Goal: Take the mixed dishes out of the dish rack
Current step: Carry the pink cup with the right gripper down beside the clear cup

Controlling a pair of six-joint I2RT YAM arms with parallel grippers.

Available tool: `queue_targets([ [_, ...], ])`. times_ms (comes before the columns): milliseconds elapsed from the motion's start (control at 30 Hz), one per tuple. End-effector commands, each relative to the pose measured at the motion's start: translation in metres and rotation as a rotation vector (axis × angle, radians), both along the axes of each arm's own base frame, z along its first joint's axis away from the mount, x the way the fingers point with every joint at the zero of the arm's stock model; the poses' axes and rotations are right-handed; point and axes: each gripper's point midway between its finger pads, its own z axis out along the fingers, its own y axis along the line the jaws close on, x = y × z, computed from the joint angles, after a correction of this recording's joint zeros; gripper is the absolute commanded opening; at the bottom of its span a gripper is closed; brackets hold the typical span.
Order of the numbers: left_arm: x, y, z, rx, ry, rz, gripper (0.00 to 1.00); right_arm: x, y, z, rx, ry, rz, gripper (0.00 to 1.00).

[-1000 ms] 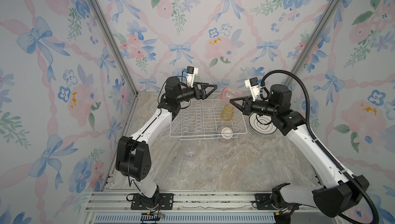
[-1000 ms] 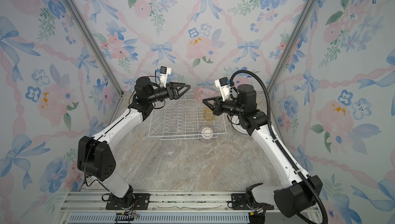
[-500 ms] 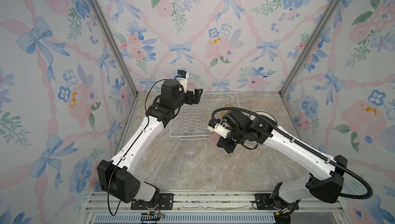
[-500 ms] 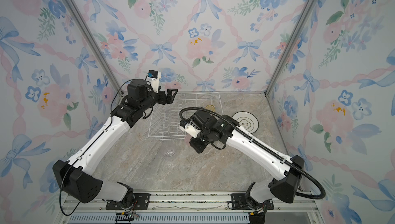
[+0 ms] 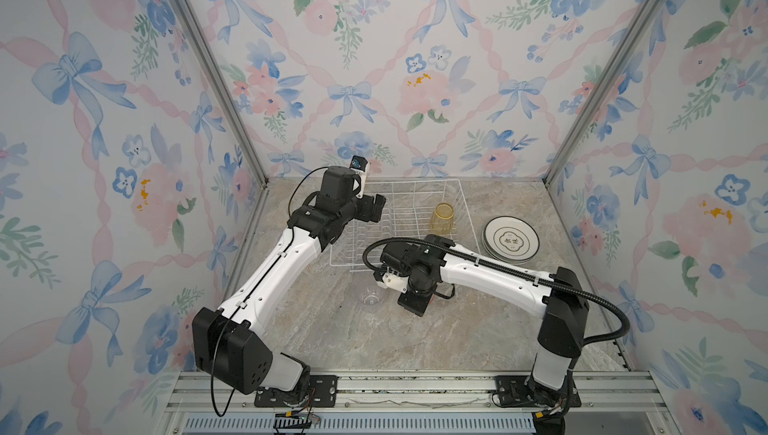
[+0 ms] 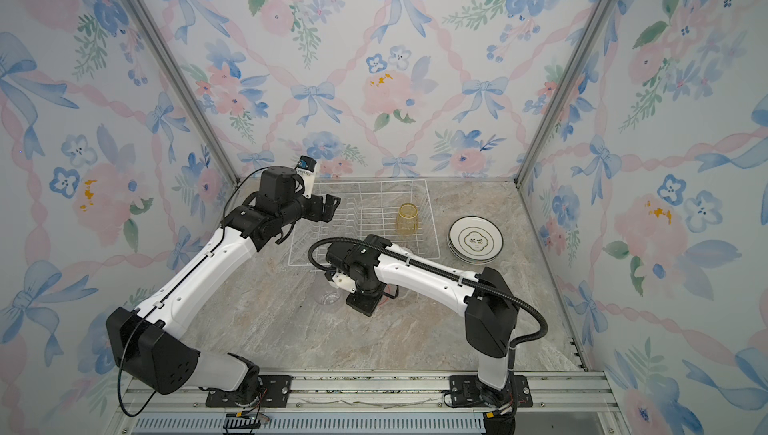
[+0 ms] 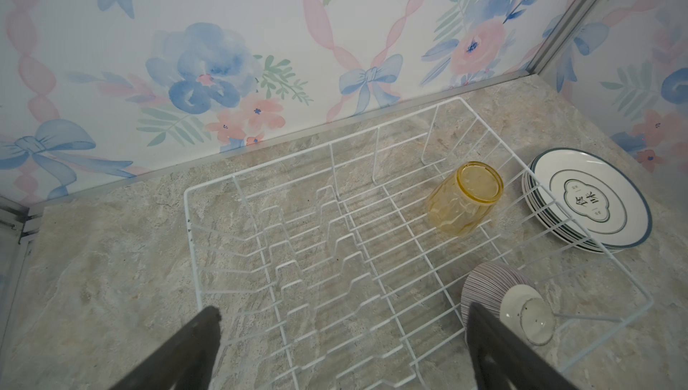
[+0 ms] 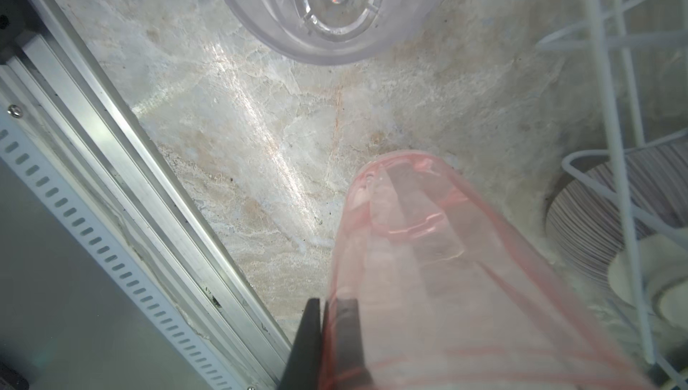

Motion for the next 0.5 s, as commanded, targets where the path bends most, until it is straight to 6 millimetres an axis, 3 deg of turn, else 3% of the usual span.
queue_targets([
  [0, -0.008, 0.018, -0.008, 0.052, 0.019, 0.031, 0.98, -0.001, 0.002, 0.000, -0.055, -0.012, 0.055, 0.00],
  [333, -0.010, 0.054, 0.001, 0.024, 0.002, 0.091, 0.98, 0.002, 0.012, -0.028, -0.138, 0.012, 0.105, 0.00],
  [467, -0.011, 0.059, 0.000, 0.016, 0.006, 0.098, 0.98, 0.006, 0.013, -0.036, -0.163, 0.006, 0.114, 0.00],
])
